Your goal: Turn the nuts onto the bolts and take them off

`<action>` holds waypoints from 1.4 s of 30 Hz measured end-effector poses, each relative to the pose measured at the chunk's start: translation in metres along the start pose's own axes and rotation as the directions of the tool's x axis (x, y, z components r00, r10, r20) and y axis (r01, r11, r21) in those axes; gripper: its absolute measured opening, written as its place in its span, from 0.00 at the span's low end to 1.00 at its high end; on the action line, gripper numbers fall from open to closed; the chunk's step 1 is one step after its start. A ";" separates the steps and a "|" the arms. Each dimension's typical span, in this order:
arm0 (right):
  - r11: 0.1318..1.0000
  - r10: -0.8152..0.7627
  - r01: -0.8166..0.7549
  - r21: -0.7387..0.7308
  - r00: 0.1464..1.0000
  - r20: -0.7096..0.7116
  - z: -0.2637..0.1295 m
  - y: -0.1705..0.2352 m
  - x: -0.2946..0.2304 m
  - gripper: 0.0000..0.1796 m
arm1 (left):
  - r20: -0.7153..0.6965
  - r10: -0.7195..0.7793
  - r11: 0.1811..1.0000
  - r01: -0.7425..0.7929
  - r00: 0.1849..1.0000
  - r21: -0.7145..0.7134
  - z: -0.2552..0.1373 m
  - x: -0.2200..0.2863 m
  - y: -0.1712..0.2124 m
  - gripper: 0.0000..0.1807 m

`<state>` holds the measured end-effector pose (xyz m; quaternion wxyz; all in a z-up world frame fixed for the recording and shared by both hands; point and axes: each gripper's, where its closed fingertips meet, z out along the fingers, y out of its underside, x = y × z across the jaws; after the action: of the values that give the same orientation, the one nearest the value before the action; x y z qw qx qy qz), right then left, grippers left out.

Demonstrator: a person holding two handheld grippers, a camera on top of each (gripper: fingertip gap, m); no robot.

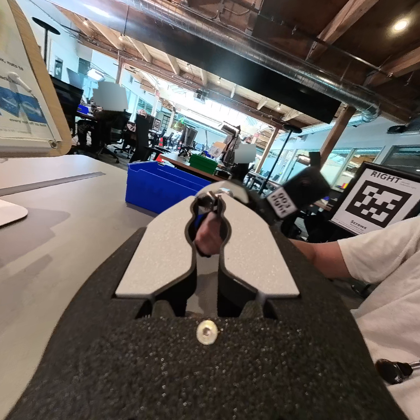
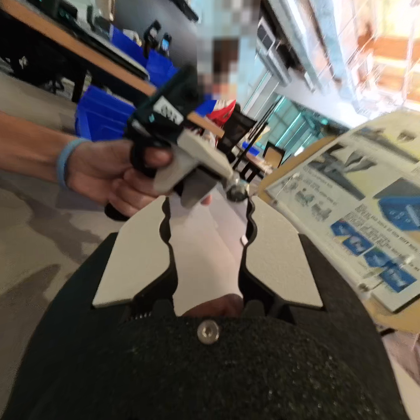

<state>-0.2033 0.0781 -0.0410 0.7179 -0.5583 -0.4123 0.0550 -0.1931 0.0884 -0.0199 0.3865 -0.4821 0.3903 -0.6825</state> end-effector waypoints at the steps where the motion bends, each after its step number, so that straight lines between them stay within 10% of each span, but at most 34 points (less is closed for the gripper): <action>1: 0.999 0.027 -0.026 -0.042 0.999 0.019 0.004 0.013 0.000 0.36 | -0.009 -0.002 1.000 0.002 1.000 0.006 0.000 0.002 -0.001 0.08; 13: 1.000 0.013 -0.013 0.010 1.000 0.010 0.001 -0.005 -0.001 0.34 | 0.005 0.018 1.000 -0.018 1.000 -0.023 0.001 0.000 0.002 0.08; 28: 0.899 0.431 -0.433 0.066 0.901 0.044 -0.040 0.023 0.040 0.34 | 0.046 0.071 0.995 -0.068 0.996 -0.069 0.001 -0.005 0.009 0.08; 42: 0.968 0.250 -0.249 0.026 0.968 -0.016 -0.012 0.017 0.011 0.21 | 0.052 0.081 0.988 -0.073 0.995 -0.135 0.010 -0.005 0.025 0.08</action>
<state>-0.1821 0.0815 -0.0501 0.7159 -0.5976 -0.3311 0.1443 -0.1784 0.0812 -0.0421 0.3907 -0.5106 0.4419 -0.6256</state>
